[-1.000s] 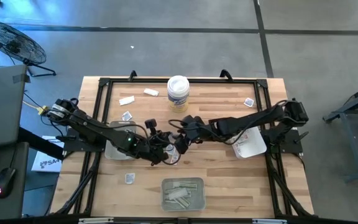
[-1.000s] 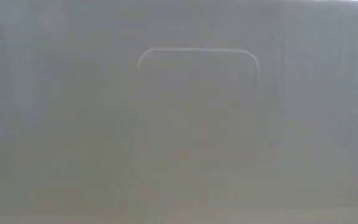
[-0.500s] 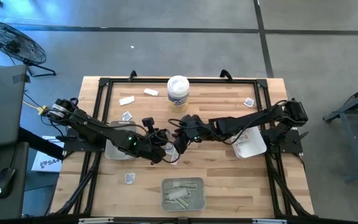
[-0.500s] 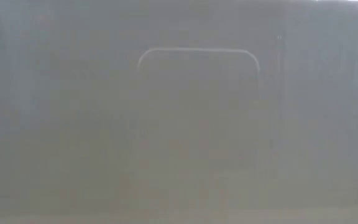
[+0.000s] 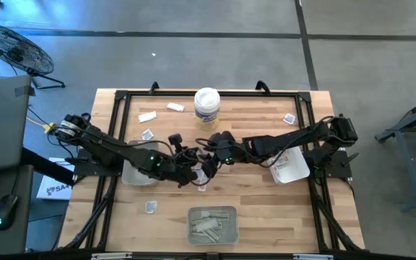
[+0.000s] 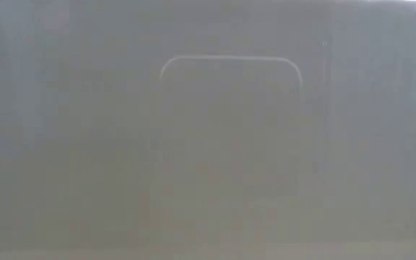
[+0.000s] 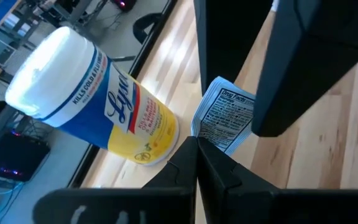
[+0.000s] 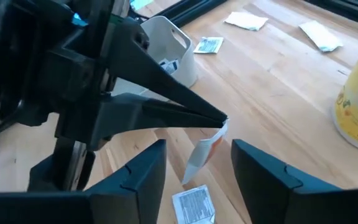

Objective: Pick & Place First Aid Supplies
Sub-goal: Put the orange ointment pack into the white bin

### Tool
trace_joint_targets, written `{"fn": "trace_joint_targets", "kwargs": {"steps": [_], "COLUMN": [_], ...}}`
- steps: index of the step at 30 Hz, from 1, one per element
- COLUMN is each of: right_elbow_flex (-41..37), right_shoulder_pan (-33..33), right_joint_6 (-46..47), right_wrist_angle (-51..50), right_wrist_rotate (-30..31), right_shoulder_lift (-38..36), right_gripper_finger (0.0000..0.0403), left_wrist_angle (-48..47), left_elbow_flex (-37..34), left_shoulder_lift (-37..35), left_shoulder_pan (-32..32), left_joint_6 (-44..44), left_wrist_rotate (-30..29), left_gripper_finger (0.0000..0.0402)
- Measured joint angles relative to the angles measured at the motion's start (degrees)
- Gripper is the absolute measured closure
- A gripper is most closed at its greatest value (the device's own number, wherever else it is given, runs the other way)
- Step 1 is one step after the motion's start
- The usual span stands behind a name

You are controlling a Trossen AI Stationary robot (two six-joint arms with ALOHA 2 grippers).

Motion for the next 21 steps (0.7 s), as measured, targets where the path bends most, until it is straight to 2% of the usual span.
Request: {"fn": "trace_joint_targets", "kwargs": {"steps": [5, 8, 17, 21], "right_elbow_flex": [0.0, 0.0, 0.0, 0.0], "right_shoulder_pan": [0.0, -0.16, -0.79, -0.76], "right_joint_6": [-0.85, -1.45, -1.49, -1.8], "right_wrist_angle": [-0.2, -1.31, -3.97, -4.71], "right_wrist_rotate": [1.48, 2.96, 1.45, 1.41], "right_shoulder_lift": [0.0, 0.0, 0.0, 0.0], "right_gripper_finger": [0.0243, 0.0274, 0.0385, 0.0396], "left_wrist_angle": [-0.12, -0.08, -0.14, -0.55], "left_elbow_flex": [0.0, 0.0, 0.0, 0.0], "left_shoulder_lift": [0.0, 0.0, 0.0, 0.0], "left_shoulder_pan": [0.6, 0.56, 0.56, 0.56], "left_joint_6": [0.1, 0.1, 0.1, 0.1], "left_wrist_rotate": [0.95, 1.43, 1.64, 1.62], "left_gripper_finger": [0.0401, 0.0401, 0.0401, 0.0401]}}
